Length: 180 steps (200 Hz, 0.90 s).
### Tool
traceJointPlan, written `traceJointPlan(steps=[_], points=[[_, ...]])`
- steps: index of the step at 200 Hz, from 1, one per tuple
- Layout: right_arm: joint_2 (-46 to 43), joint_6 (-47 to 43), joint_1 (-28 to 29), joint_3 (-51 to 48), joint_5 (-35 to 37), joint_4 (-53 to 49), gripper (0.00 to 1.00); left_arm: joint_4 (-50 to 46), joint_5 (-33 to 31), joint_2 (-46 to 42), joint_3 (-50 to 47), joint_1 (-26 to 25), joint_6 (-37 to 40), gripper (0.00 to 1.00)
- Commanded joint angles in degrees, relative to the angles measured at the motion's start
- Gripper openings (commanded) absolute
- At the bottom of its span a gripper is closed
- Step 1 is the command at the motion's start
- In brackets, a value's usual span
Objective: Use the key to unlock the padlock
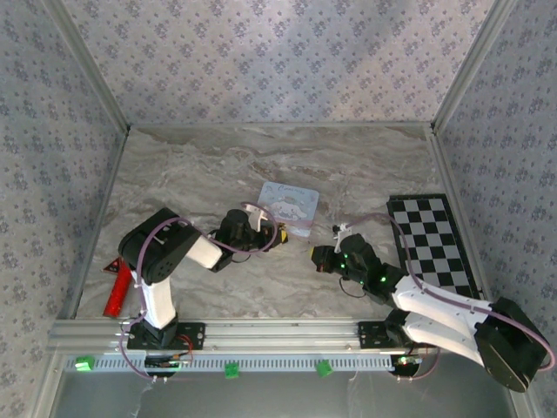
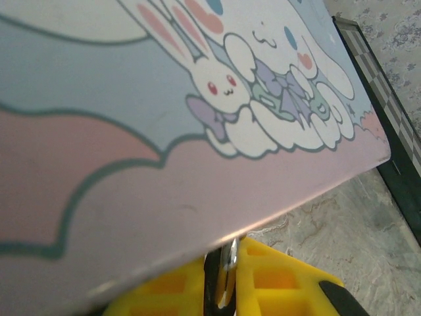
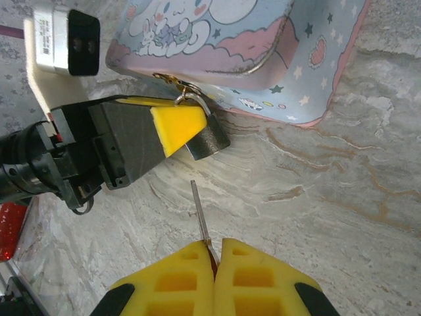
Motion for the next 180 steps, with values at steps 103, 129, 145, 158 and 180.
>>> traceJointPlan(steps=[103, 129, 145, 158, 180], points=[[14.18, 8.05, 2.38, 2.01, -6.86, 10.84, 0.0, -35.92, 0.29, -10.83, 10.89, -1.29, -7.41, 0.08], [18.31, 9.82, 2.74, 2.27, -8.17, 15.19, 0.0, -36.72, 0.66, -11.03, 11.64, -1.26, -11.31, 0.07], [20.46, 11.51, 2.71, 1.77, -9.1, 19.0, 0.0, -34.55, 1.49, -10.94, 11.32, -1.32, -13.88, 0.07], [21.92, 12.74, 2.72, 1.47, -9.68, 21.59, 0.0, -32.73, 1.94, -10.72, 11.05, -1.43, -15.87, 0.06], [23.96, 14.53, 2.5, 0.83, -10.53, 25.03, 0.0, -29.42, 2.57, -10.15, 10.53, -1.6, -19.17, 0.05]])
